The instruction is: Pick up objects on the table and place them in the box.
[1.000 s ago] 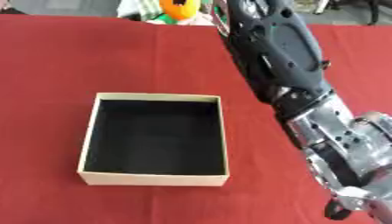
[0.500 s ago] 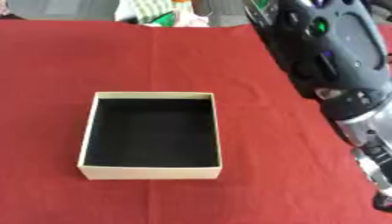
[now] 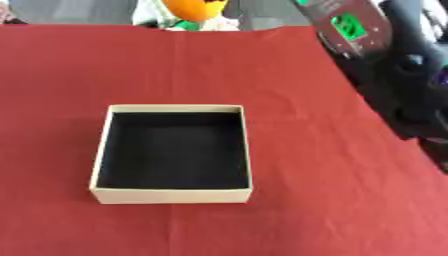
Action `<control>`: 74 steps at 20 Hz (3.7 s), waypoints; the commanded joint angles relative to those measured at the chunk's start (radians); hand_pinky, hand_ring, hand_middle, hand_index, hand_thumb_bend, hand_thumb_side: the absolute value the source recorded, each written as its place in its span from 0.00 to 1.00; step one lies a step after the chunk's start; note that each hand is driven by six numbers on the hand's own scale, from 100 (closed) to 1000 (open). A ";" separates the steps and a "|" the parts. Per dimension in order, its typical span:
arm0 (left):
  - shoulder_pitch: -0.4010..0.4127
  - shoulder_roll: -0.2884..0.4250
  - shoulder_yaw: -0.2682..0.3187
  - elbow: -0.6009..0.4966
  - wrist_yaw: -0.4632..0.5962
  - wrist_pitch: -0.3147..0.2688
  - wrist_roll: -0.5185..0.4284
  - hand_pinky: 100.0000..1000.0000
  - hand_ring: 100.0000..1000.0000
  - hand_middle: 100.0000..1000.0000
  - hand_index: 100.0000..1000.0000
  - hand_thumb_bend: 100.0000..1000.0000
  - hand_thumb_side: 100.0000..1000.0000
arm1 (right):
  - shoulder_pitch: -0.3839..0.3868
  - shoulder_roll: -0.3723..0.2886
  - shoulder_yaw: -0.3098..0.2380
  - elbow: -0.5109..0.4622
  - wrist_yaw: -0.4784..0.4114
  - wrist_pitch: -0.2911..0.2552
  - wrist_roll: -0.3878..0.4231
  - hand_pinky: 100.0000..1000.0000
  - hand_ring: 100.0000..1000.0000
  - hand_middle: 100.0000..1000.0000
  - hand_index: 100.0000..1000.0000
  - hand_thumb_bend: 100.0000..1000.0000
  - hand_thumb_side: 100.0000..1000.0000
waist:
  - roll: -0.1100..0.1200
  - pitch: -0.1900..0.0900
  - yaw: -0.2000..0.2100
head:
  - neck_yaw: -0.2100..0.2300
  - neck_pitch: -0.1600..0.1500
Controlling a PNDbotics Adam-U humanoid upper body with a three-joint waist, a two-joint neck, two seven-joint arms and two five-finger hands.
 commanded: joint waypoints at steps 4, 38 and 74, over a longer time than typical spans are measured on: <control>-0.004 0.004 0.005 -0.018 -0.001 0.003 -0.004 0.39 0.59 0.62 0.82 0.04 0.65 | 0.014 -0.066 0.014 -0.184 -0.032 0.055 0.091 0.41 0.41 0.21 0.34 0.00 0.05 | 0.006 -0.024 -0.003 | 0.006 0.006; 0.001 -0.031 -0.008 -0.018 0.022 0.000 -0.025 0.39 0.58 0.62 0.82 0.03 0.66 | 0.235 -0.008 0.178 -0.134 -0.034 0.074 -0.006 0.41 0.41 0.23 0.36 0.00 0.09 | 0.013 -0.005 0.024 | -0.013 0.009; 0.004 -0.024 -0.006 -0.018 0.022 0.002 -0.027 0.39 0.59 0.63 0.82 0.02 0.66 | 0.286 -0.066 0.063 -0.187 0.118 -0.177 0.136 0.78 0.84 0.77 0.85 0.00 0.56 | 0.016 -0.003 0.015 | -0.007 0.022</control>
